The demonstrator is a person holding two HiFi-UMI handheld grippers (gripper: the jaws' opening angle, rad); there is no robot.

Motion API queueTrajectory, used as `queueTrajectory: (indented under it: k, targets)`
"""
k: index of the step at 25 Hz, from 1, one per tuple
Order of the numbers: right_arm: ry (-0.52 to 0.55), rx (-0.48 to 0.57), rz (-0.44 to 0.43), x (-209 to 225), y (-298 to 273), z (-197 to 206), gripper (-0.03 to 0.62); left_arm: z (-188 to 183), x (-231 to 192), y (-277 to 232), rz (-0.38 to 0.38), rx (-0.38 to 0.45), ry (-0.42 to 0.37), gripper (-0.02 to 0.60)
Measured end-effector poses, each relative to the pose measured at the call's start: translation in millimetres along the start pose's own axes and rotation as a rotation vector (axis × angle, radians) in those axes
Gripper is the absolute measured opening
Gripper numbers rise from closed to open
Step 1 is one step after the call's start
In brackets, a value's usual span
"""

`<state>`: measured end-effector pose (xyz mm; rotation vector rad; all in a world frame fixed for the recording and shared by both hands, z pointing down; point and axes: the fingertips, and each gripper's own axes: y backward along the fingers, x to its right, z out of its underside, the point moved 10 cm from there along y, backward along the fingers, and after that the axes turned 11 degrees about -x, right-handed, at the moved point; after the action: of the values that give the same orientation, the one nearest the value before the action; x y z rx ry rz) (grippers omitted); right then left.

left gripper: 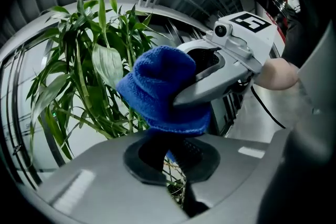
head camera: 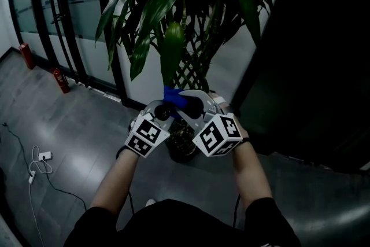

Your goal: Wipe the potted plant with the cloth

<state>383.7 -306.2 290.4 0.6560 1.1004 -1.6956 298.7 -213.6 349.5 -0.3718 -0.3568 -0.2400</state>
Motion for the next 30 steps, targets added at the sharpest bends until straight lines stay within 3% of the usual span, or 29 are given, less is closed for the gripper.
queueTrajectory:
  k: [7,10,15,20,26,30]
  targets:
    - [-0.129,0.042,-0.025,-21.1,17.8,20.6,0.104,24.9,20.9,14.1,-0.055,0.013,0.124,0.008]
    - [-0.287,0.108,-0.004,-26.3,24.9,37.5,0.104,35.9,26.3,22.0,-0.106,0.02,0.18,0.008]
    - [-0.55,0.247,0.063,-49.3,34.9,56.5,0.104,48.8,34.0,50.7,-0.235,0.106,0.302,0.008]
    - [-0.749,0.316,0.07,-95.3,43.7,74.5,0.104,65.2,46.7,85.1,-0.362,0.106,0.351,0.008]
    - [-0.885,0.366,0.076,-109.3,30.8,84.1,0.104,86.6,55.9,113.9,-0.409,0.078,0.39,0.008]
    - [-0.838,0.365,0.069,-114.4,27.1,63.8,0.104,92.0,48.3,119.3,-0.427,0.067,0.458,0.008]
